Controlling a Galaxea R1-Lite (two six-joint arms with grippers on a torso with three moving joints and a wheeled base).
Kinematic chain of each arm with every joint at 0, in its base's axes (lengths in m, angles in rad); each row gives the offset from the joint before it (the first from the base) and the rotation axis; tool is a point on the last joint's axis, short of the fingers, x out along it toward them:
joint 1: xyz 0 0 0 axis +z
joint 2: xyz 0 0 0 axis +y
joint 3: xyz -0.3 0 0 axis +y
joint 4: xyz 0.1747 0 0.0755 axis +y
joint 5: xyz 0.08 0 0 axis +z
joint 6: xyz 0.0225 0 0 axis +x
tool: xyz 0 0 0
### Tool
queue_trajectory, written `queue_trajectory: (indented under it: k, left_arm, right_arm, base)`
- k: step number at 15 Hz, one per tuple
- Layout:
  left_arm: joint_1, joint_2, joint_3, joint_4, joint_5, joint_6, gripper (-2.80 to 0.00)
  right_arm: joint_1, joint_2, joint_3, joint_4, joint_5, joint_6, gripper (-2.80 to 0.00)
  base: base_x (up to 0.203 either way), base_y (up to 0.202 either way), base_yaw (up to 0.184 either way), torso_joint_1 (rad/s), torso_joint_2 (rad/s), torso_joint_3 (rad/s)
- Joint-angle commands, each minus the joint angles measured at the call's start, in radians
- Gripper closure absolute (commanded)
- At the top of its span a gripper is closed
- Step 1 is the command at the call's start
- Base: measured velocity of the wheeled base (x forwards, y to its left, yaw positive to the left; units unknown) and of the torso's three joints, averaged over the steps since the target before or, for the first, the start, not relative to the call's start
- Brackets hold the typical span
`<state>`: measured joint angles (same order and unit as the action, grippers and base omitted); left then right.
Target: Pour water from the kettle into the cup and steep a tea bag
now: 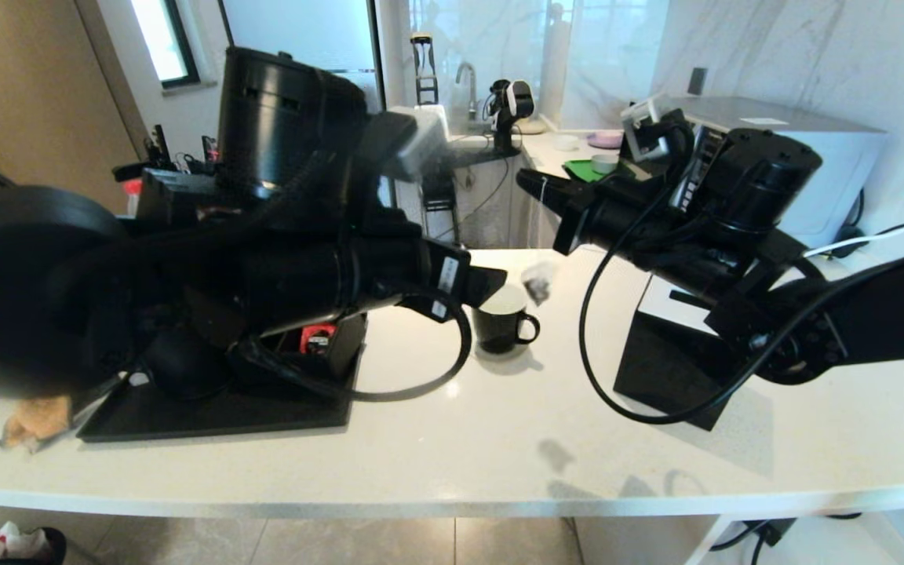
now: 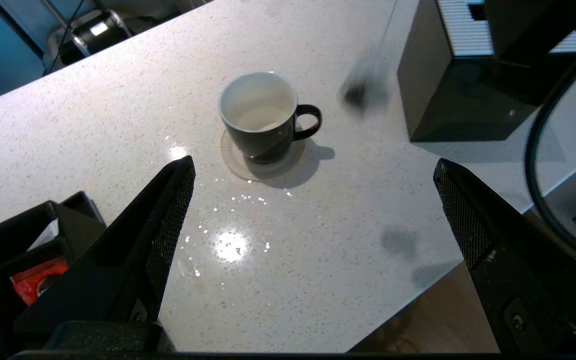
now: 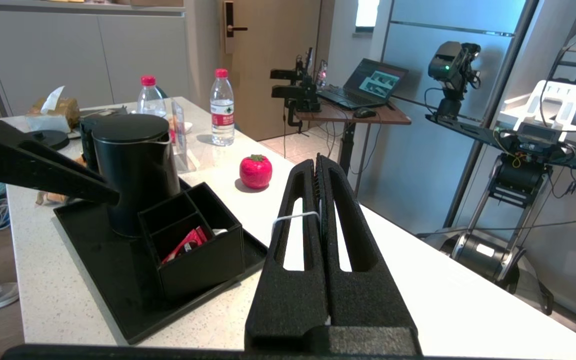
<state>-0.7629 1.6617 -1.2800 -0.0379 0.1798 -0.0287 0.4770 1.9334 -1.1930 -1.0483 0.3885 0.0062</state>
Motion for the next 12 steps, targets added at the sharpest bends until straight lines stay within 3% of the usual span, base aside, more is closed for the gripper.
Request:
queue_trajectory:
  k: [1,8,12]
  left_arm:
    - [0.019,0.003,0.005,0.000,0.001,-0.002,-2.80]
    - [0.031,-0.010,0.014,0.000,0.017,-0.003,-2.80]
    - [0.031,-0.088,0.143,-0.001,0.029,-0.003,-2.80]
  right_arm:
    - [-0.001,-0.001,0.000,-0.007,0.003,0.000,0.00]
    - [-0.017,-0.008,0.001,-0.006,0.003,0.000,0.00]
    - [-0.017,-0.006,0.003,-0.005,0.002,0.000,0.00]
  base:
    - [0.000,0.000,0.000,0.000,0.00,0.000]
    - [0.000,0.000,0.000,0.000,0.00,0.000]
    - [0.000,0.000,0.000,0.000,0.00,0.000]
